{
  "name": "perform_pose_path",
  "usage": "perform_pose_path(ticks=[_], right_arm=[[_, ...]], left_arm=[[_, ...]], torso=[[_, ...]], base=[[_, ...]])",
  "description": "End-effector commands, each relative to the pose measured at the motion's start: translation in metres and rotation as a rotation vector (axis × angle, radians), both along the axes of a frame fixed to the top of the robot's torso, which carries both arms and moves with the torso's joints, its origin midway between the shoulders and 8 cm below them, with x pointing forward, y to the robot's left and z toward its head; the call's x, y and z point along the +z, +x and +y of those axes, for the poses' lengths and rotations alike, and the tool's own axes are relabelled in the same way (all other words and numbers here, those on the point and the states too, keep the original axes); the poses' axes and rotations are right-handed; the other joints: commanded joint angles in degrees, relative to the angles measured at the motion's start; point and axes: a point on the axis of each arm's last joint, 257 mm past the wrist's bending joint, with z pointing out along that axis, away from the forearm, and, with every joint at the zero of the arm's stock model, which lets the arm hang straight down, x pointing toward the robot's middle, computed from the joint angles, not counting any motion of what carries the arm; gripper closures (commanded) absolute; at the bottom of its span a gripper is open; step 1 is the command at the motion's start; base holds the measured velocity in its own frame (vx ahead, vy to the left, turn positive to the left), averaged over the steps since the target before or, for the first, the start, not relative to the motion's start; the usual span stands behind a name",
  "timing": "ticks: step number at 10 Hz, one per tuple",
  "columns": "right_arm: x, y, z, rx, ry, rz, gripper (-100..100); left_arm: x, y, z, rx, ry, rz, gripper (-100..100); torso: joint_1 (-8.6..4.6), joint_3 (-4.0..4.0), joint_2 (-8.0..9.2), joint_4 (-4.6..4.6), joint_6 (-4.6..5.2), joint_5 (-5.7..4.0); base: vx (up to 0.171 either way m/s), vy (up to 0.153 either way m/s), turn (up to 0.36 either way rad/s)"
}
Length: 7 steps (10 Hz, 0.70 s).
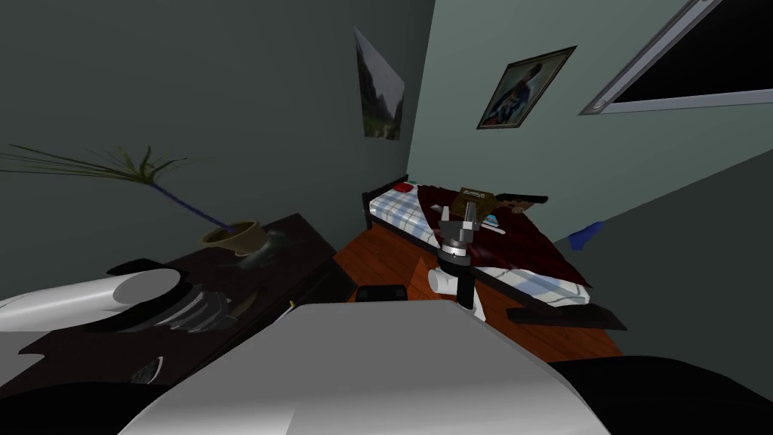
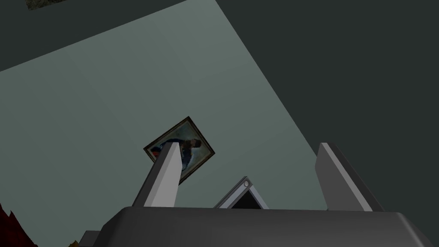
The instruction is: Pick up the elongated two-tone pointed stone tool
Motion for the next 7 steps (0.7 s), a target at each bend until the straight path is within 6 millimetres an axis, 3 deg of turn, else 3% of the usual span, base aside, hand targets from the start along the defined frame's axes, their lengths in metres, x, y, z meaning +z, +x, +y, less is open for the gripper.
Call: perform_pose_path(ticks=[1, 3, 4, 7], right_arm=[[0.0, 0.0, 0.0, 0.0, 0.0, 0.0, 0], [0.0, 0.0, 0.0, 0.0, 0.0, 0.0, 0], [0.0, 0.0, 0.0, 0.0, 0.0, 0.0, 0], [0.0, 0.0, 0.0, 0.0, 0.0, 0.0, 0]], left_arm=[[-0.0139, -0.0002, -0.0031, -0.011, 0.0, -0.004, -100], [-0.0154, -0.0007, -0.004, -0.012, -0.001, -0.002, -100], [-0.0164, -0.0002, -0.004, -0.013, 0.0, -0.004, 100], [-0.0161, 0.0, -0.0039, -0.014, 0.0, -0.004, 100]], torso=[[0.0, 0.0, 0.0, 0.0, 0.0, 0.0], [0.07, 0.01, 0.02, 0.0, 0.02, 0.02], [0.02, 0.03, 0.06, 0.01, 0.02, 0.0], [0.03, 0.05, 0.09, 0.01, 0.02, 0.02]], base=[[0.029, 0.02, 0.075], [0.016, 0.018, 0.024], [0.0, 0.0, 0.0], [0.0, 0.0, 0.0]])
